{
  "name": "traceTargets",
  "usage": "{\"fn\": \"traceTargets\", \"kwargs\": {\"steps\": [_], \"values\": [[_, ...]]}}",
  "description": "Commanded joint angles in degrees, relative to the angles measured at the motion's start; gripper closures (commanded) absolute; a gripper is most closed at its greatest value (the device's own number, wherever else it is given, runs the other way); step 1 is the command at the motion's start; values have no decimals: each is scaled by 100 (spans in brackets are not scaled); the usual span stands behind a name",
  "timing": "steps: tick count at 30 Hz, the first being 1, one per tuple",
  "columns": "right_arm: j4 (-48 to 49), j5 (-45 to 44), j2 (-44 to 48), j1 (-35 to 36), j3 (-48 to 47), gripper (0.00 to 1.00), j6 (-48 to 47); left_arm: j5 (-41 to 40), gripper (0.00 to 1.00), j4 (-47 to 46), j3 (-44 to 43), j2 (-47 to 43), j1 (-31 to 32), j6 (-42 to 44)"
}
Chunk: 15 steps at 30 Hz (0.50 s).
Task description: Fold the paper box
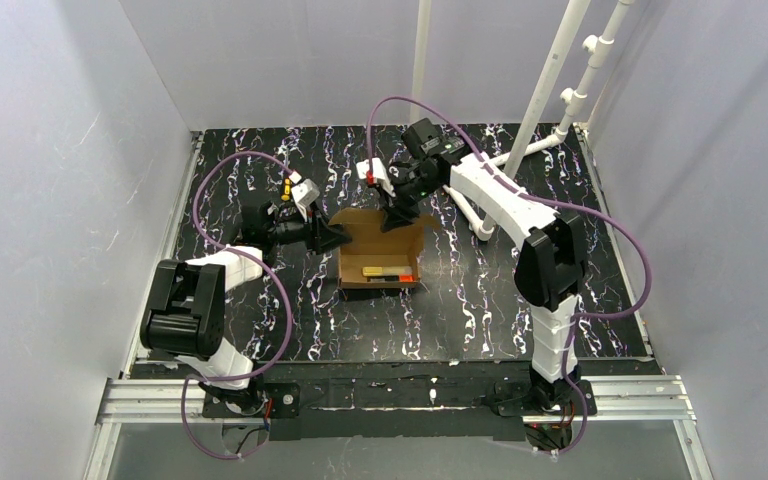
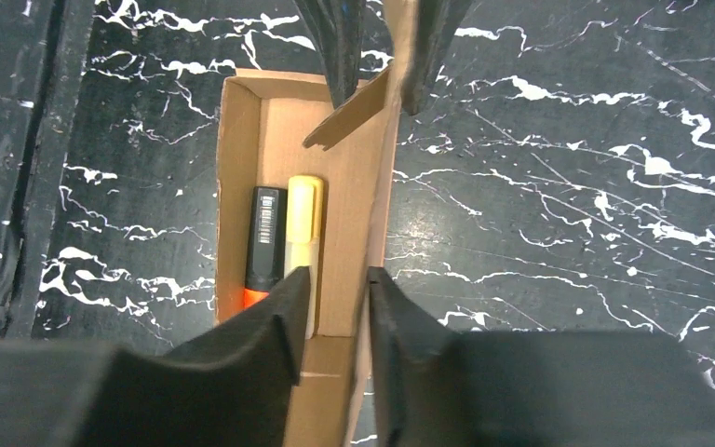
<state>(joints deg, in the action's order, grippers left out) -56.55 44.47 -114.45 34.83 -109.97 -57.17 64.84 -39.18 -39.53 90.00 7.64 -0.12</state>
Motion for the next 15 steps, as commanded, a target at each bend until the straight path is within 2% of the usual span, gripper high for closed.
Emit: {"fn": "traceTargets", "kwargs": {"steps": [1, 4, 5, 9, 15], "values": [[395, -302, -6, 24, 13, 73, 547, -432, 62, -68, -90, -371, 12, -419], [586, -495, 119, 21, 150, 95, 707, -952, 46, -22, 79, -727, -28, -787], [678, -540, 180, 24, 259, 98, 761, -1087, 43, 2, 136, -875, -46, -959], [1057, -760, 448, 24, 653, 99, 997, -1681, 37, 197, 503, -1546, -82, -1775], [1517, -1227, 749, 87, 1204, 99, 1398, -2537, 32, 253, 1593, -2556, -130, -3281]]}}
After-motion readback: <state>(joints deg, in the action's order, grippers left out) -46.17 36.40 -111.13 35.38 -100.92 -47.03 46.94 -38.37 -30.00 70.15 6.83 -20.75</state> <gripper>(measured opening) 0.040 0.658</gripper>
